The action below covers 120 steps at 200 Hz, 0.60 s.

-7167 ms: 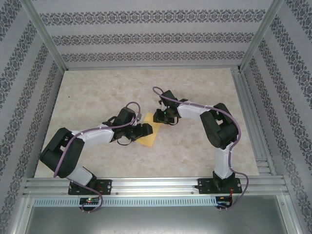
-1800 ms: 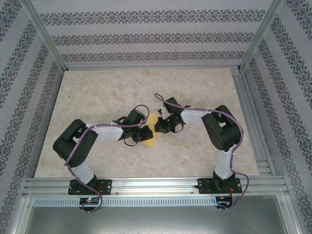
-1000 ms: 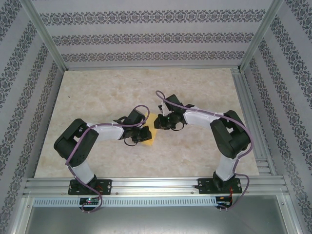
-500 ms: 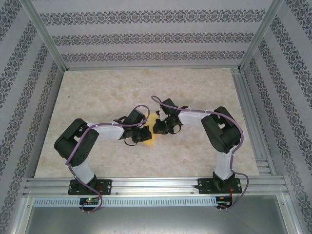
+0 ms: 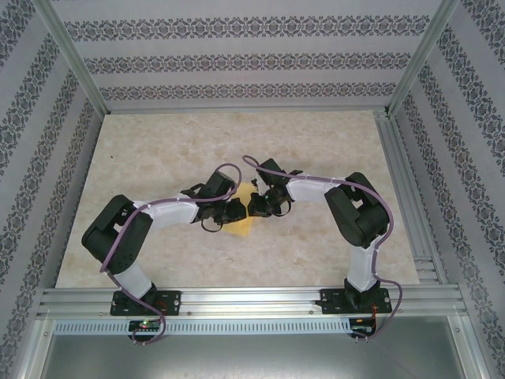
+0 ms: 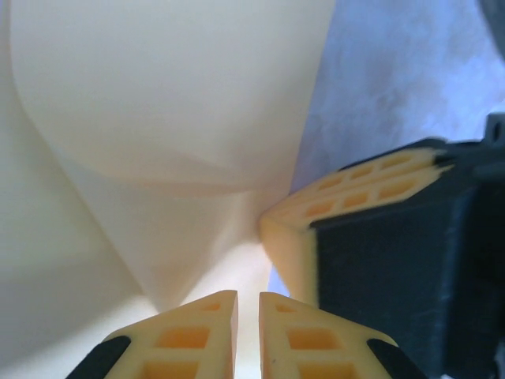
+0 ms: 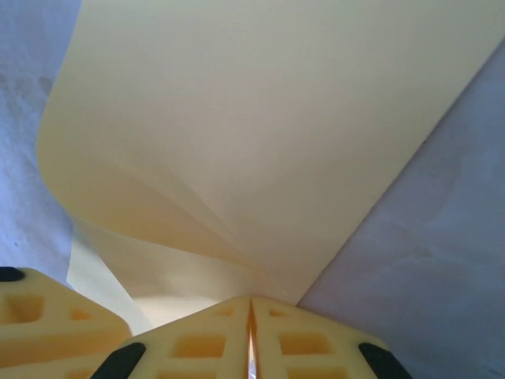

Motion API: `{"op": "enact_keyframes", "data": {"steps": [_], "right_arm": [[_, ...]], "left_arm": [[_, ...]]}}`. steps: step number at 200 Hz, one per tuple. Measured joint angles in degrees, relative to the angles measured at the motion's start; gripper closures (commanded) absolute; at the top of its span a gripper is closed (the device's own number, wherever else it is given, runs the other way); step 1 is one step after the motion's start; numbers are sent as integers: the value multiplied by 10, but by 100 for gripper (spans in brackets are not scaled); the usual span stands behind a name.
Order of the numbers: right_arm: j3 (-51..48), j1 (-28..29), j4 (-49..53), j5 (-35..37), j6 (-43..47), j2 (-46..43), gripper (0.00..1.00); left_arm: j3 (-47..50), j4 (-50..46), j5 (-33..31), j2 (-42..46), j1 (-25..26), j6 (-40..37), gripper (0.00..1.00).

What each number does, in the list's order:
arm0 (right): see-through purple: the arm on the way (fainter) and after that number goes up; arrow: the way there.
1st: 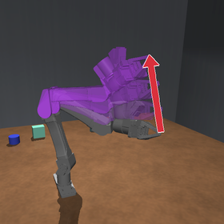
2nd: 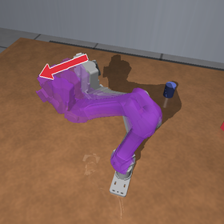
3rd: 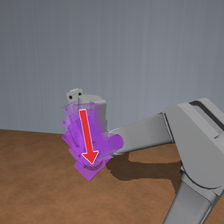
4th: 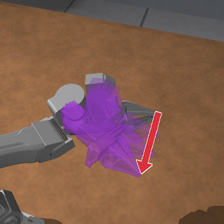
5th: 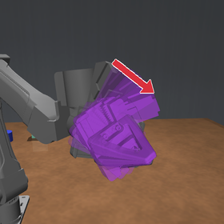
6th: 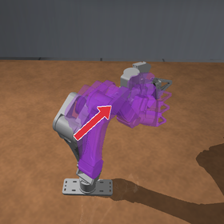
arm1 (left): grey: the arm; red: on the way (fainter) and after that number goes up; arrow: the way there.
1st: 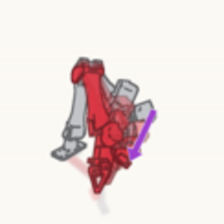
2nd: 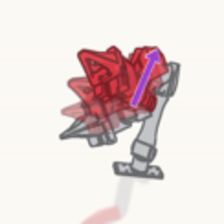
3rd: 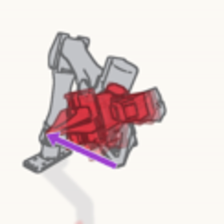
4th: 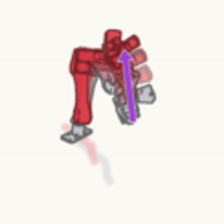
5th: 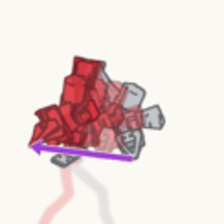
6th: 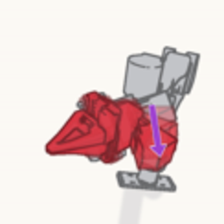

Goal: Fold a paper plane with a square sheet of paper (pick it up from the middle)
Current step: Fold the triangle a second time at the center of the table.

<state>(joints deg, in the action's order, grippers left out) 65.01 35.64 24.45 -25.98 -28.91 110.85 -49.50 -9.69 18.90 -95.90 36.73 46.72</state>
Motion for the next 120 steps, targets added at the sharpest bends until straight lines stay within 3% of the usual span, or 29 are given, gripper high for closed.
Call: {"op": "enact_keyframes", "data": {"steps": [120], "right_arm": [[1, 0, 1, -1, 2, 0, 88]], "left_arm": [[-19, -8, -2, -55, -19, -27, 89]]}}
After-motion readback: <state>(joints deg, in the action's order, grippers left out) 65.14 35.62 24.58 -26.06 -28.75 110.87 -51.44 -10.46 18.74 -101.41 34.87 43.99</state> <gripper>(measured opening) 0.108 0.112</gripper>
